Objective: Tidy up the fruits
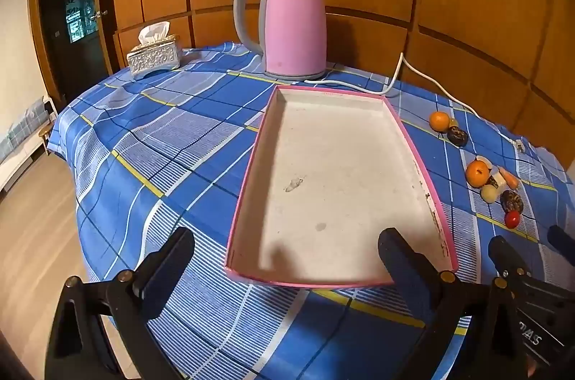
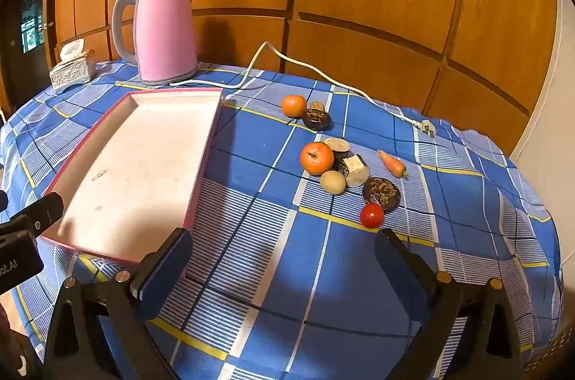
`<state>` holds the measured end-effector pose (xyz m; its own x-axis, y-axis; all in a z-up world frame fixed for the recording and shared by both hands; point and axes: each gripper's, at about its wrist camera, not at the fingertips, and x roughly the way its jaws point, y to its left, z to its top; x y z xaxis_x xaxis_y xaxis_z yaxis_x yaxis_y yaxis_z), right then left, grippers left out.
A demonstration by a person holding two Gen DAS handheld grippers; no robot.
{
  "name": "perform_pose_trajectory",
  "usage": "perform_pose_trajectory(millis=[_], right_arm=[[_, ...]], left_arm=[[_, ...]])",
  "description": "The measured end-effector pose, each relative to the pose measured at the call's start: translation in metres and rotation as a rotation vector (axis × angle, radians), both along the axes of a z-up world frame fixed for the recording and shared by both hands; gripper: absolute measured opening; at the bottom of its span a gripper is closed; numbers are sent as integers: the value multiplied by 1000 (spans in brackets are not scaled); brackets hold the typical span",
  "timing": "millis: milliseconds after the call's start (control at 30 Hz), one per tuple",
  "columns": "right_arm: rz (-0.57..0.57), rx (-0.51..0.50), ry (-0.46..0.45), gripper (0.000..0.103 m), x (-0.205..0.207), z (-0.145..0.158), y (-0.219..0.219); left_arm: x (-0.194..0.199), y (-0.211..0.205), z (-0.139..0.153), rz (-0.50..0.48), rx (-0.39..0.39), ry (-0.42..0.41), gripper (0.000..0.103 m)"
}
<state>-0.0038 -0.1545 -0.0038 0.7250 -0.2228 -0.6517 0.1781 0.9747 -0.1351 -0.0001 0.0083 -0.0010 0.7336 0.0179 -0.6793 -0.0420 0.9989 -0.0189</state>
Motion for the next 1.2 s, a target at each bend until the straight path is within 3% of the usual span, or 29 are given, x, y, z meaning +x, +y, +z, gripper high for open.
perform_pose_trajectory(millis=[1200], right_arm=[[23,-3,-17,103,-8,-2,3]], left_arm=[[-1,-3,3,0,-4,-11,103]])
